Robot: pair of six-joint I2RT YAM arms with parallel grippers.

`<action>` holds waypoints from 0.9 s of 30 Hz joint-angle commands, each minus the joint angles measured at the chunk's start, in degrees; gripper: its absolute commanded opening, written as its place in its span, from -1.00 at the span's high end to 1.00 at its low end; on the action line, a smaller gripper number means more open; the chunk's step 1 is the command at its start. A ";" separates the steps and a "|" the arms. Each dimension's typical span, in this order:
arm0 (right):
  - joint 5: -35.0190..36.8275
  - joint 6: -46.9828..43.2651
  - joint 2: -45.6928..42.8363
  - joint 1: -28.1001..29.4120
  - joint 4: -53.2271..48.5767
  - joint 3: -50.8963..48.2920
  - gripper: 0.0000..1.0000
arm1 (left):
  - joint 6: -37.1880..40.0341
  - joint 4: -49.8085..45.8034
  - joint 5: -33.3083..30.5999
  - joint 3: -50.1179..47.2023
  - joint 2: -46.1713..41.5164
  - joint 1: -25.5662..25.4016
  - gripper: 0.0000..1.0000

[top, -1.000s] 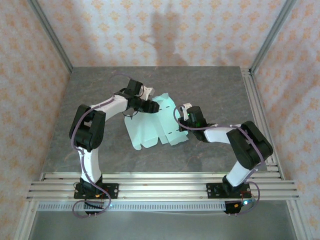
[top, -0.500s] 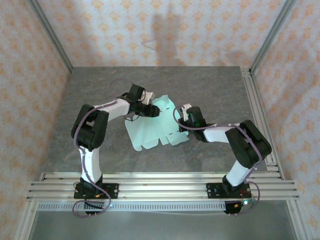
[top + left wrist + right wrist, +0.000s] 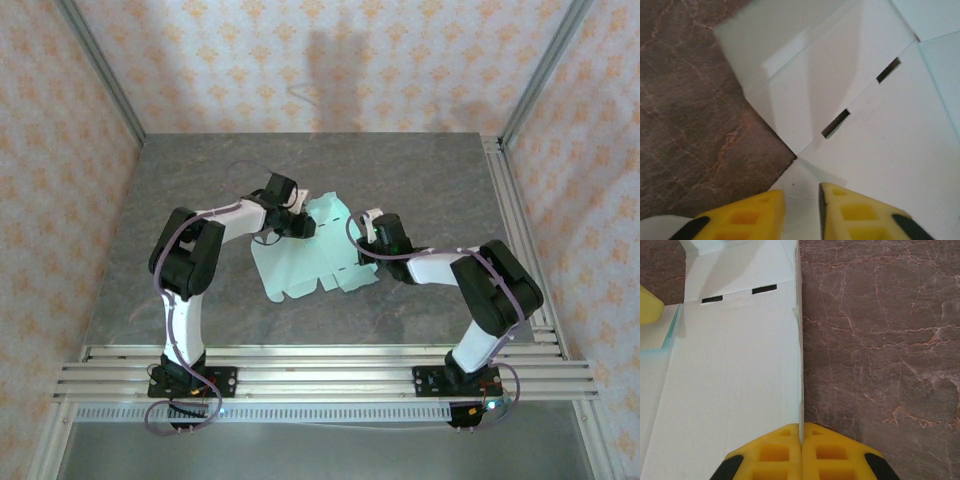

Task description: Fold the paper box

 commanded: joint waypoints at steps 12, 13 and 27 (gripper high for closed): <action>2.67 1.71 0.26 -0.38 0.11 1.91 1.00 | 1.37 -15.81 -30.26 0.21 4.66 -9.06 0.63; 2.56 1.85 0.23 -0.37 0.33 1.91 1.00 | 0.76 -15.58 -30.78 -0.09 4.50 -9.11 0.62; 8.25 -4.36 -1.97 1.83 -3.41 3.07 1.00 | -6.67 -7.82 -20.30 -1.22 -12.80 -8.34 0.13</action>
